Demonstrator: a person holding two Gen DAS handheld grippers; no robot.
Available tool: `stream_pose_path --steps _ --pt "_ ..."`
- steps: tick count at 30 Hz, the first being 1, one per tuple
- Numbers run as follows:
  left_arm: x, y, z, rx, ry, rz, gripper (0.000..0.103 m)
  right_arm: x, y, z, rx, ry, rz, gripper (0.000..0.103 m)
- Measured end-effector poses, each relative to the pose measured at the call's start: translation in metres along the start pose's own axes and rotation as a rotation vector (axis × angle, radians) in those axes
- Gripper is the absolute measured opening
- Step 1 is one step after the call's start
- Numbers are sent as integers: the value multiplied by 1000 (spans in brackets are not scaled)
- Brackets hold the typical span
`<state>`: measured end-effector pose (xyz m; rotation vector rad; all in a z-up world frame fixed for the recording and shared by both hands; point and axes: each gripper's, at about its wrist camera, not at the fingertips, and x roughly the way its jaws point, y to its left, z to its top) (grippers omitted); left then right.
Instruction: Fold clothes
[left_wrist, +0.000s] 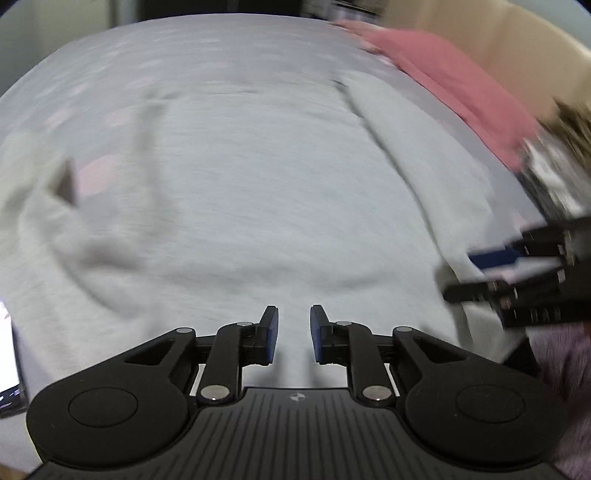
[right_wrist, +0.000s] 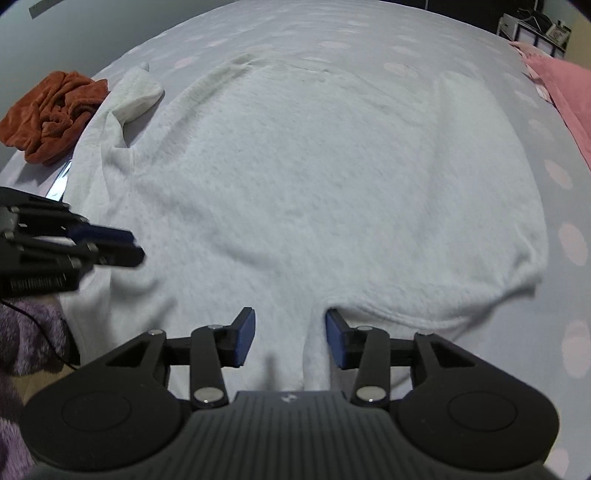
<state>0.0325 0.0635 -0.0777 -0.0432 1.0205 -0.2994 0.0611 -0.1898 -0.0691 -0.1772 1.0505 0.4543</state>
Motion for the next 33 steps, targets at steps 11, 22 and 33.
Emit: stream_pose_path --steps 11,22,33 --pt "-18 129 80 -76 -40 138 33 27 27 95 -9 -7 45 59" --pt "10 288 114 -348 -43 296 48 63 82 136 -77 6 103 65" --pt "44 336 107 -511 -47 231 34 92 81 133 -63 61 88 65"
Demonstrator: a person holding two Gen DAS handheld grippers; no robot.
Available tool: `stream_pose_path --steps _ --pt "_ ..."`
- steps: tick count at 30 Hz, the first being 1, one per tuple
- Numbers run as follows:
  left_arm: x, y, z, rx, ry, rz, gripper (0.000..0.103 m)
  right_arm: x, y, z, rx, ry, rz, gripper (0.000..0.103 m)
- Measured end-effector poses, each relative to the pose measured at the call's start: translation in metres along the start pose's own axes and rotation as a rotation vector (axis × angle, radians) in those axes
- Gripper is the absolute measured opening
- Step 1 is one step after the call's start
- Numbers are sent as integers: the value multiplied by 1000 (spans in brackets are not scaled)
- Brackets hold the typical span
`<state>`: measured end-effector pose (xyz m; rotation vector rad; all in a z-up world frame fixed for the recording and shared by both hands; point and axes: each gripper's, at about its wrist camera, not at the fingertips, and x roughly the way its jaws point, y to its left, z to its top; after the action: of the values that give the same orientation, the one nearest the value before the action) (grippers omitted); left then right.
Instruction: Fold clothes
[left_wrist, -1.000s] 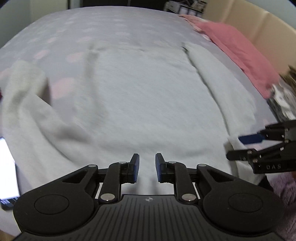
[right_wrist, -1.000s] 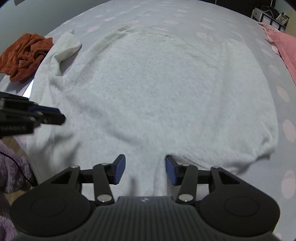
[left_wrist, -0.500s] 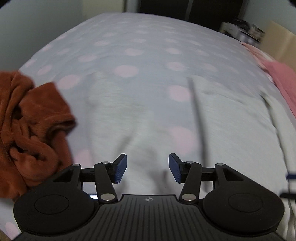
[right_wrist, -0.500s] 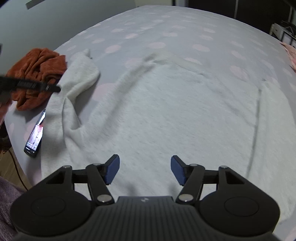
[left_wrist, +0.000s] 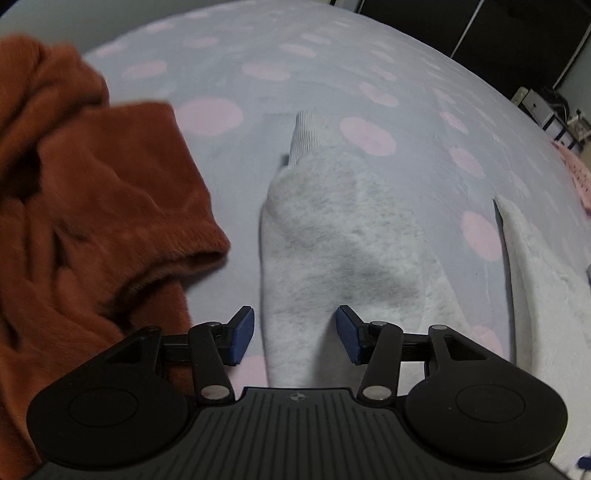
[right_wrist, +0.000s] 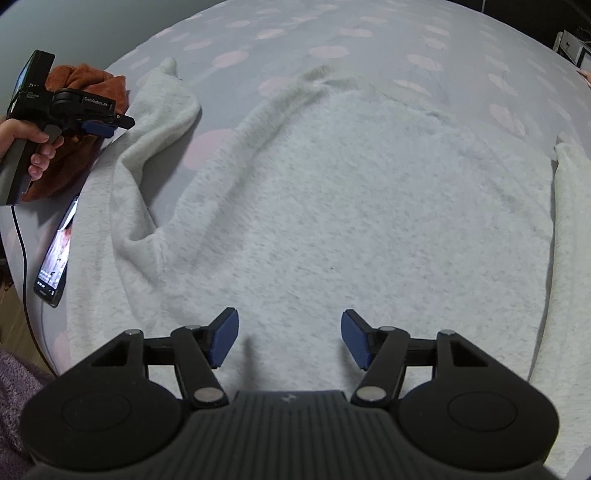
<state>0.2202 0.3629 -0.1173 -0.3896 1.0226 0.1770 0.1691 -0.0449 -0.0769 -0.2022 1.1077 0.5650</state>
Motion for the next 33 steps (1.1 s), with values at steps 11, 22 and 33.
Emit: stream_pose_path --steps 11,22,33 --pt "-78 -26 -20 112 -163 -98 0 -3 -6 -2 25 -31 21 65" --pt "-178 -153 -96 462 -339 -208 0 -48 -25 -32 115 -115 -4 67" --pt "-185 -271 -244 806 -295 -353 0 -77 -66 -82 293 -122 -93 67"
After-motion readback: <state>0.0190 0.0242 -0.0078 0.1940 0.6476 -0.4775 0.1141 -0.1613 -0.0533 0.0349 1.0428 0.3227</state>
